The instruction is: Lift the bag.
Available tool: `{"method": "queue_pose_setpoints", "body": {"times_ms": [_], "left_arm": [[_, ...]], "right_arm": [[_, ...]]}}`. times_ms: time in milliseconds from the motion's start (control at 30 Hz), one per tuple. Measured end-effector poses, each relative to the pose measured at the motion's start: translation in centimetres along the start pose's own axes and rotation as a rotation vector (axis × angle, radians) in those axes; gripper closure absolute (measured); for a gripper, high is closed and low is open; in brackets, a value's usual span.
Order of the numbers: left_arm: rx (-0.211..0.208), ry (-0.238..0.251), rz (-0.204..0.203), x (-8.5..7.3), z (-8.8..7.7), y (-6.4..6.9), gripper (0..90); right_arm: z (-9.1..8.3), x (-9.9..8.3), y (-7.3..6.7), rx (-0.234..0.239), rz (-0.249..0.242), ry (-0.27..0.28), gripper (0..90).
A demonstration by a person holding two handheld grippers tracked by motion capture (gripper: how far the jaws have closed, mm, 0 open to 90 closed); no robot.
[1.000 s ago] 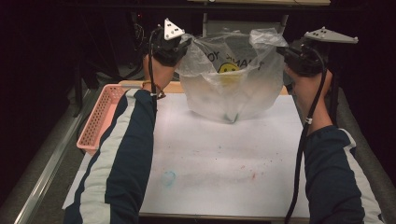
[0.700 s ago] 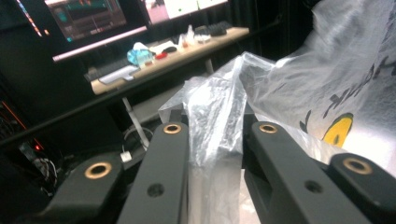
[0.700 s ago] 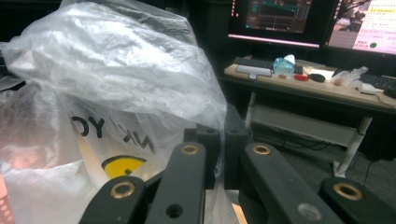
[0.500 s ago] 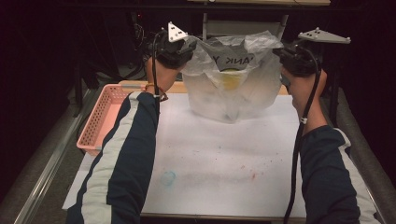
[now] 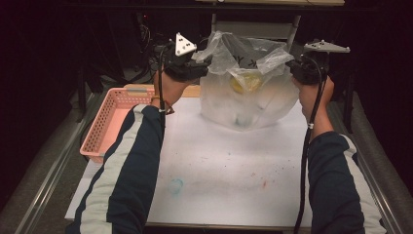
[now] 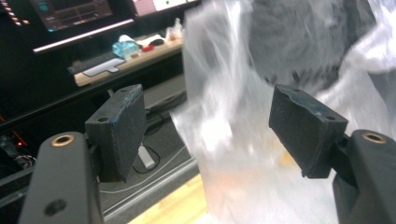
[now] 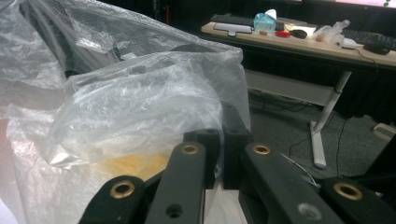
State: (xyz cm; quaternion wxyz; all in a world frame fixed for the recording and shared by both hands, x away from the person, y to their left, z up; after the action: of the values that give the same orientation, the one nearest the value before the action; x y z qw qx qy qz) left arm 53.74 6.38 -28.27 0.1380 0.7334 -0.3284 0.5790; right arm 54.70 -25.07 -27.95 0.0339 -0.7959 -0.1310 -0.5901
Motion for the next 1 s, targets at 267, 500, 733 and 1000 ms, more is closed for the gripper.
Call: {"method": "queue_pose_setpoints", "body": {"times_ms": [267,500,733,1000], "left_arm": [[-0.042,-0.072,0.006,-4.3,1.8,1.6,26.9],[-0.032,-0.113,-0.009,-6.5,2.6,1.9,27.3],[-0.017,-0.108,-0.015,-6.4,2.0,1.4,27.3],[0.017,-0.087,-0.004,-5.7,1.3,1.2,28.2]], "right_arm": [[-0.2,-1.3,-0.4,0.025,-0.007,-0.008,84.3],[-0.9,-1.2,-0.8,0.045,-0.018,0.018,65.1],[-2.3,-0.7,-1.2,0.041,-0.049,0.066,42.3],[-3.9,0.2,-1.9,0.021,-0.132,0.121,25.2]]}}
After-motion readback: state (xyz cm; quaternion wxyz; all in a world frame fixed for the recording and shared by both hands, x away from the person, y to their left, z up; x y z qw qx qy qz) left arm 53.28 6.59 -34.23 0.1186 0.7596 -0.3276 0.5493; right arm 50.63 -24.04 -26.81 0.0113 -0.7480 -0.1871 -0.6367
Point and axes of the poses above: each handheld gripper's, and its own axes: z roughly forward along the jaws, x roughly out of its top, y roughly to its right, the point moved 5 cm from there along z, roughly forward along the jaws, and after that the axes turned 5 degrees about -x, right-handed, at the moved point
